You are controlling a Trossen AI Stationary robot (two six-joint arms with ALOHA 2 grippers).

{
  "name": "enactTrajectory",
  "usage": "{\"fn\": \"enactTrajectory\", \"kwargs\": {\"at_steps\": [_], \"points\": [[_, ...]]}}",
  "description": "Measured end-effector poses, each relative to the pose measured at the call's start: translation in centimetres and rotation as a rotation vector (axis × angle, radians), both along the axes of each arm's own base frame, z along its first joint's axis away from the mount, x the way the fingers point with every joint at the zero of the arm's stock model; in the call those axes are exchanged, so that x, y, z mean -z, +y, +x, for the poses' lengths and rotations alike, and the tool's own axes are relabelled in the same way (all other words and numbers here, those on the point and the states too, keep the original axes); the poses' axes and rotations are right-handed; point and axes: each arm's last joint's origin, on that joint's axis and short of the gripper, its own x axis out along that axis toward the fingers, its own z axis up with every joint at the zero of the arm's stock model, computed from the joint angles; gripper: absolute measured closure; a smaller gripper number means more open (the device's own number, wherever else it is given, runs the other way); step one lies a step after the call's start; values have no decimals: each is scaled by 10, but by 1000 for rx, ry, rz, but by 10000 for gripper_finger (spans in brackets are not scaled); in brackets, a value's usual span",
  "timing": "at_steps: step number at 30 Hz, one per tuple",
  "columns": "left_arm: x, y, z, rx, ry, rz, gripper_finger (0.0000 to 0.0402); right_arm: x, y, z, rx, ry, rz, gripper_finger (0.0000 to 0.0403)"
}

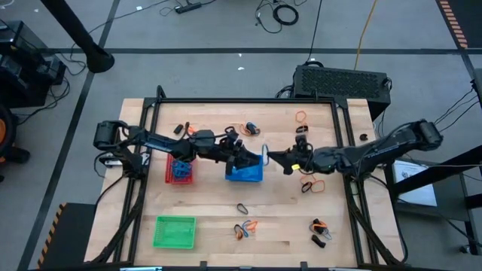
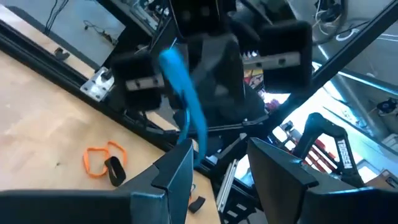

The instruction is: Sort rubber bands into baskets

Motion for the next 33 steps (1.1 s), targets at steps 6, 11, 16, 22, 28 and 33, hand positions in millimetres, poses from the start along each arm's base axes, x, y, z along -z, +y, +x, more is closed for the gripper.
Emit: {"fn": "enactTrajectory", "kwargs": {"at_steps": [6, 11, 16, 22, 28, 33], "points": [[-1, 0, 0, -5, -7, -1, 242, -6, 12, 15, -1, -2, -4, 402], [0, 0, 0, -8, -3, -2, 242, -13, 15, 28, -4, 3, -32, 402], [0, -1, 0, -6, -2, -2, 256, -13, 17, 34, -7, 13, -37, 402], [0, -2, 0, 15, -5, 6, 346, -12, 17, 34, -15, 22, -39, 403], [0, -3, 0, 19, -5, 9, 394, -12, 17, 34, -14, 23, -39, 403], [0, -3, 0, 19, -5, 9, 399, -12, 17, 34, -19, 31, -70, 388]]}}
